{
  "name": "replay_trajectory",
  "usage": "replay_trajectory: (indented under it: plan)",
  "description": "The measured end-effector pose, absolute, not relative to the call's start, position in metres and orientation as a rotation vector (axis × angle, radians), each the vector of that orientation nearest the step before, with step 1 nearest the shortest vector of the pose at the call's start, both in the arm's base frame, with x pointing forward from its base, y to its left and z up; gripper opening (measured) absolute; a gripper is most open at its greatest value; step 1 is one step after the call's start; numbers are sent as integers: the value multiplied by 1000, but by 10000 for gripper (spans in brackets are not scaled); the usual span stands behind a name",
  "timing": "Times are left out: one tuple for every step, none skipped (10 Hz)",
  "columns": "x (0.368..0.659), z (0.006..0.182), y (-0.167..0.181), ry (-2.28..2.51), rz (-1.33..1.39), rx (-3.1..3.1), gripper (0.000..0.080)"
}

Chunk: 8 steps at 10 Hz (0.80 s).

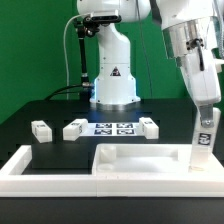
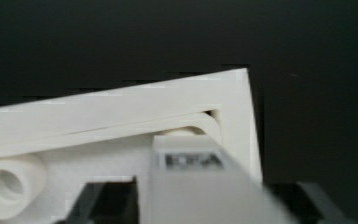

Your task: Assemble desk

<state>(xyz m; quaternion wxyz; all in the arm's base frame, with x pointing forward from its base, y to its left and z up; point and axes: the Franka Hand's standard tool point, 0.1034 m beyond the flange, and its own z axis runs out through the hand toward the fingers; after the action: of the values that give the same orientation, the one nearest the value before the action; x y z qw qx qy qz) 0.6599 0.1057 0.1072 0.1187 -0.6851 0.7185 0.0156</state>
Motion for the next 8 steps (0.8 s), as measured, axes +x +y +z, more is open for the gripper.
replay_trajectory:
  plan:
    - [658,108,103,1820,37,-2295,460]
    - [661,111,102,1574,28,-2472,581]
    - [662,111,103,1479,15,-2526,581]
    - [662,111,102,1380,4,-2582,635]
    - [662,111,102,1300,-6,-2623,645]
    - [662,111,102,1258,-11,-2644,645]
    - [661,110,100,1048,-29,-2753,649]
    - [658,110,95,723,-36,-2908,649]
